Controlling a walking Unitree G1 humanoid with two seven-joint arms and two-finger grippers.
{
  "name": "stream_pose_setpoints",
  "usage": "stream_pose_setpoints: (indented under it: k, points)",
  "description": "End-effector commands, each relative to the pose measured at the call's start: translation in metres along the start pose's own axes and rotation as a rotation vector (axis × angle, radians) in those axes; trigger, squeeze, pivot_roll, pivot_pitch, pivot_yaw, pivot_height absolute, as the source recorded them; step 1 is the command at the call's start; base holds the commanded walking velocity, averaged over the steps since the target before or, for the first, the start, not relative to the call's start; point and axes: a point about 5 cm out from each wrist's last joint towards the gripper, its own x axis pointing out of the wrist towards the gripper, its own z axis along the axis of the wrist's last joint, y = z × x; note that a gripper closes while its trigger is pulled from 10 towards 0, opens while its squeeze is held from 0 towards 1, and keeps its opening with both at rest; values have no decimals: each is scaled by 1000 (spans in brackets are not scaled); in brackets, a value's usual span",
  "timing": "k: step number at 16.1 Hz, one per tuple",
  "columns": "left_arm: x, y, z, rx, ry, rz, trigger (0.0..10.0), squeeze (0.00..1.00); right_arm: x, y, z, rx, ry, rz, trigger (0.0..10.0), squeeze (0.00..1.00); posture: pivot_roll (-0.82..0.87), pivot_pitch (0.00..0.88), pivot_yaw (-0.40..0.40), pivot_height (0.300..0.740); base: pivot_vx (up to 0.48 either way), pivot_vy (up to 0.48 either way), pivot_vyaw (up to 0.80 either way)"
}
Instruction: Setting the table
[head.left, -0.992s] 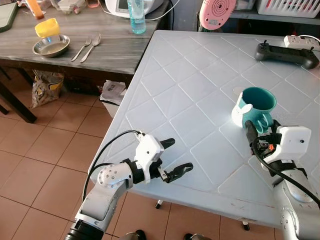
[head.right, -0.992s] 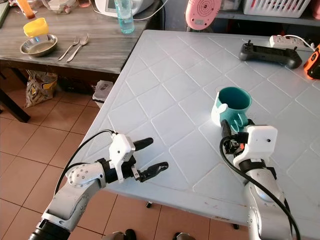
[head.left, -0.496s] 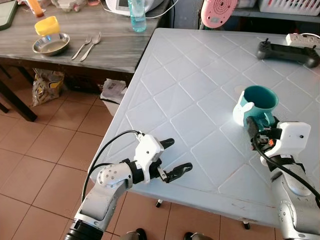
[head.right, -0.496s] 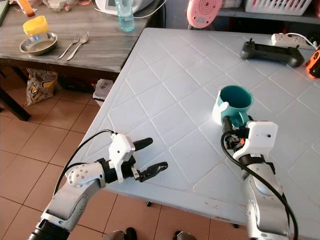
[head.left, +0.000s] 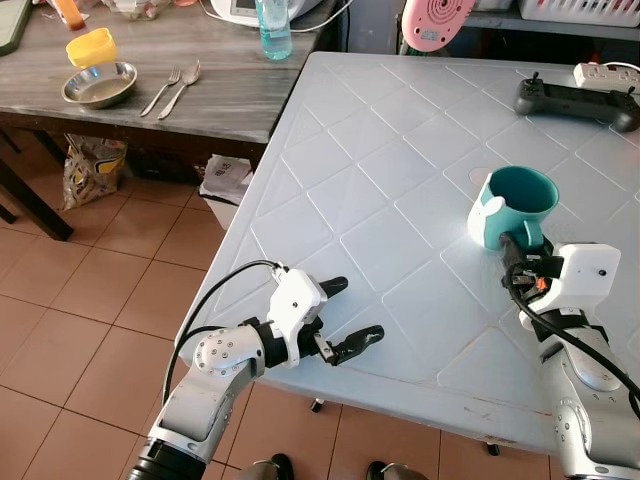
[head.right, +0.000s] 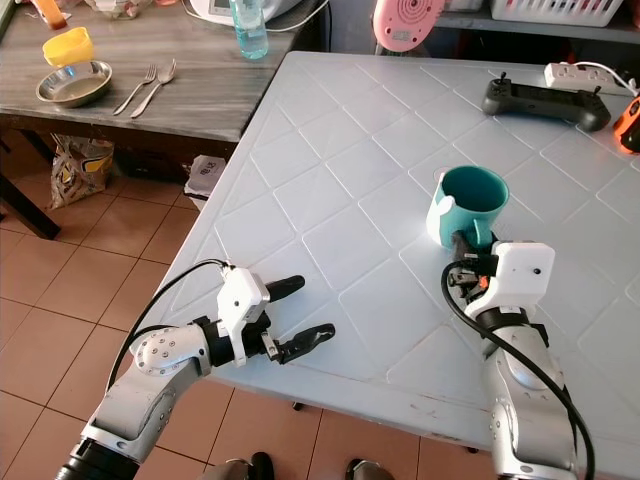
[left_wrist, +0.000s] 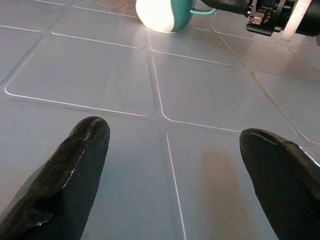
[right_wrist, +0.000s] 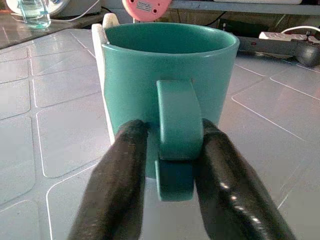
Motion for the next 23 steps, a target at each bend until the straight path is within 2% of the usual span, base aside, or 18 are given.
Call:
stream_pose_setpoints:
  k: [1, 8, 11, 15, 17, 20, 22, 23]
  points:
    - [-1, -1, -2, 7, 17, -2, 10000, 0, -2, -3, -3, -2, 8, -8, 0, 0, 40, 201, 59, 740, 0, 0, 0]
    - [0, -1, -2, 11, 19, -2, 10000, 0, -2, -3, -2, -17, -3, -25, 0, 0, 42, 201, 62, 740, 0, 0, 0]
    - [2, -1, -2, 15, 12, 13, 10000, 0, -1, -6, 5, -56, -34, -46, 0, 0, 36, 193, 54, 740, 0, 0, 0]
    - [13, 12, 8, 28, -78, 142, 10000, 0, -4, 4, 23, -110, -109, -53, 0, 0, 18, 150, 26, 740, 0, 0, 0]
    - [18, 17, 19, 20, -141, 189, 10000, 0, -10, 10, 31, -151, -146, -82, 0, 0, 12, 118, 12, 740, 0, 0, 0]
    - [24, 24, 28, 28, -190, 228, 10000, 0, -17, 10, 32, -156, -149, -133, 0, 0, 7, 90, 1, 740, 0, 0, 0]
    - [25, 35, 37, 33, -234, 317, 10000, 0, -23, 9, 33, -146, -153, -179, 0, 0, 6, 76, -2, 740, 0, 0, 0]
    - [24, 45, 41, 59, -242, 413, 10000, 0, -26, 10, 32, -140, -148, -204, 0, 0, 6, 67, -4, 740, 0, 0, 0]
